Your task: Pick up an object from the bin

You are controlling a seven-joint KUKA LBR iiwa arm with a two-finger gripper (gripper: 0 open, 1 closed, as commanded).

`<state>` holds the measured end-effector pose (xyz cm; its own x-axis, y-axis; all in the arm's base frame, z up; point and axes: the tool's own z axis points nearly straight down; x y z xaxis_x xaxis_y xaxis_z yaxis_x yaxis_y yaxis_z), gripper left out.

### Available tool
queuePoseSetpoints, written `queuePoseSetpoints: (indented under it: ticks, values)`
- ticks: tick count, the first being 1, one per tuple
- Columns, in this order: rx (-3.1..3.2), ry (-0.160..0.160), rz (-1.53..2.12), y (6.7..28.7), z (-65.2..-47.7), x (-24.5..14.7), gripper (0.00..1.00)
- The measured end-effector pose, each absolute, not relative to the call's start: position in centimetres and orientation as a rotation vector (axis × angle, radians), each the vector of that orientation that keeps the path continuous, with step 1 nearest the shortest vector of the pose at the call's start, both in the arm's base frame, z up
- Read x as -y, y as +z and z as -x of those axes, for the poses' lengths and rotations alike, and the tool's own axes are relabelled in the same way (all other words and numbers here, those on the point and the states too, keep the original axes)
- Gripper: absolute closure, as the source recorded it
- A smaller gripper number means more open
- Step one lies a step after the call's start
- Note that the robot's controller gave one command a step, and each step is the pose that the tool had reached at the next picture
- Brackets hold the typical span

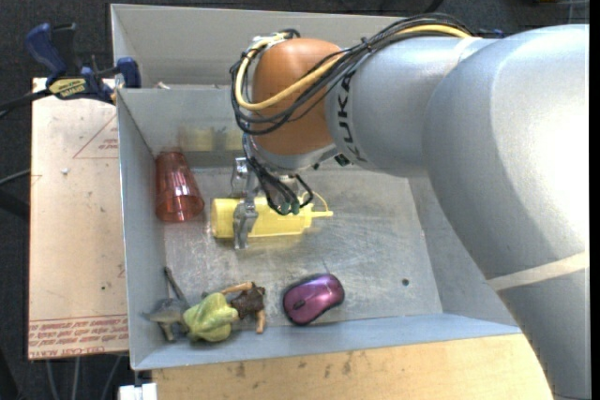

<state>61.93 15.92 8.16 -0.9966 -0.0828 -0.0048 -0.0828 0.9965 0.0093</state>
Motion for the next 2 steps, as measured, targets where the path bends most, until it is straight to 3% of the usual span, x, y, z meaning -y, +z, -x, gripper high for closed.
queuePoseSetpoints:
  ticks: [1, 2]
  values:
    - [-3.133, 0.015, 0.130, 8.2, -61.9, -15.9, 1.00]
    - [-3.132, 0.003, 0.164, 21.5, -64.3, -15.5, 1.00]
